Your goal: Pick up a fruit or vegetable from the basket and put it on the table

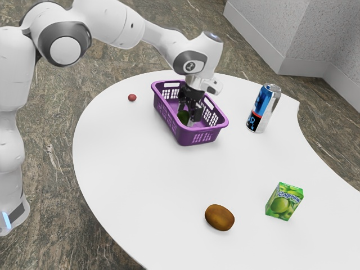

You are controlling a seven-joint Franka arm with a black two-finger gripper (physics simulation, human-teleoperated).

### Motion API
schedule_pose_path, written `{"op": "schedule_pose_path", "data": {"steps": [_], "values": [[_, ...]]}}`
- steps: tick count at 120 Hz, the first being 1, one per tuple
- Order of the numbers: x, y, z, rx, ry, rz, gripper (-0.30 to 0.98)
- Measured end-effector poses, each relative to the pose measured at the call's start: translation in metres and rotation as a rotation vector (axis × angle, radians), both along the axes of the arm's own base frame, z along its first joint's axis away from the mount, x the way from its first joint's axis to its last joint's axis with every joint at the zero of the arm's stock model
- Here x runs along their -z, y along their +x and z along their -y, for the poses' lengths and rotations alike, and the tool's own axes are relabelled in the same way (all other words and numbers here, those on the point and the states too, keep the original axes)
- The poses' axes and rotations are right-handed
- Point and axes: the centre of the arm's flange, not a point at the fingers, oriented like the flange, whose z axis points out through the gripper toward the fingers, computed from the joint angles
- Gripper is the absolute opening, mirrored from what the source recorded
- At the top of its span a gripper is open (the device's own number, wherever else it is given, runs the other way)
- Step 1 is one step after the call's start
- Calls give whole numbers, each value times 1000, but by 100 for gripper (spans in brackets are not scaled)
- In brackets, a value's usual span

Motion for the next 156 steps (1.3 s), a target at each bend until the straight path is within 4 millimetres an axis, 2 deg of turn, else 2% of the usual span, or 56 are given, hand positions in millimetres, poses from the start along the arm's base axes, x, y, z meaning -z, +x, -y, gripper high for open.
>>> {"op": "schedule_pose_path", "data": {"steps": [83, 107, 119, 138, 142, 149, 156], "values": [[12, -1, -6, -22, -2, 18, 68], [11, -1, -6, -24, 1, 24, 37], [10, 0, -6, -26, 5, 28, 33], [-24, 5, -2, -14, 25, 85, 32], [-36, 9, 2, -5, 29, 109, 31], [-67, 24, 22, 35, 34, 172, 29], [-113, 49, 61, 111, 36, 261, 30]]}}
